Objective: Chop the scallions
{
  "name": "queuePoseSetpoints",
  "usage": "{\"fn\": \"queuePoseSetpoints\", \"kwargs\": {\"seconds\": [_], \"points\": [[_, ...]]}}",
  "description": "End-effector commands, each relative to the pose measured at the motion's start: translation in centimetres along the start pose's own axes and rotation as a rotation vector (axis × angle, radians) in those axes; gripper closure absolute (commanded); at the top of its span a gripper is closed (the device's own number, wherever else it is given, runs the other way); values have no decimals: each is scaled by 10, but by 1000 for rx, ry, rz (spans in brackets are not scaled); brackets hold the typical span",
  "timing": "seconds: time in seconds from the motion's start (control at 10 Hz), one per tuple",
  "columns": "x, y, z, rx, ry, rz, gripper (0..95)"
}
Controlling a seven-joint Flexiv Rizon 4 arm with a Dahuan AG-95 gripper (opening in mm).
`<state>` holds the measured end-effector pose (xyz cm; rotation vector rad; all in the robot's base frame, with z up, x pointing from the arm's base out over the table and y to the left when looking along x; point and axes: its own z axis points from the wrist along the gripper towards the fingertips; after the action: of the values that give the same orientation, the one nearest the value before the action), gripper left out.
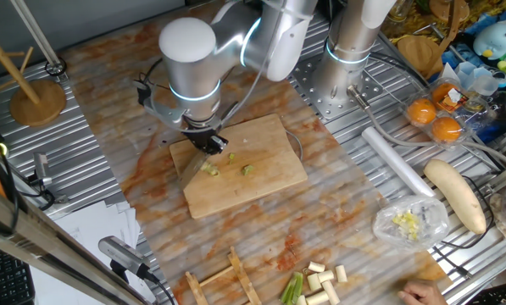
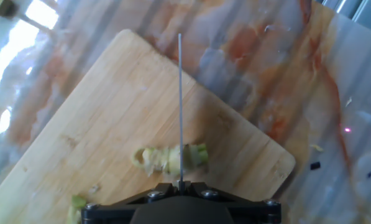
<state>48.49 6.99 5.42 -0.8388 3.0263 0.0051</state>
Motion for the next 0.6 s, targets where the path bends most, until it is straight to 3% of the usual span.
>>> {"fn": "queuePoseSetpoints", "kwargs": {"seconds": [0.1,0.4,0.6], "points": [[1,-2,8,0,-6,-5,950],[-7,3,22,-31,-26,12,950],[-12,6,26,-13,-18,12,950]]}}
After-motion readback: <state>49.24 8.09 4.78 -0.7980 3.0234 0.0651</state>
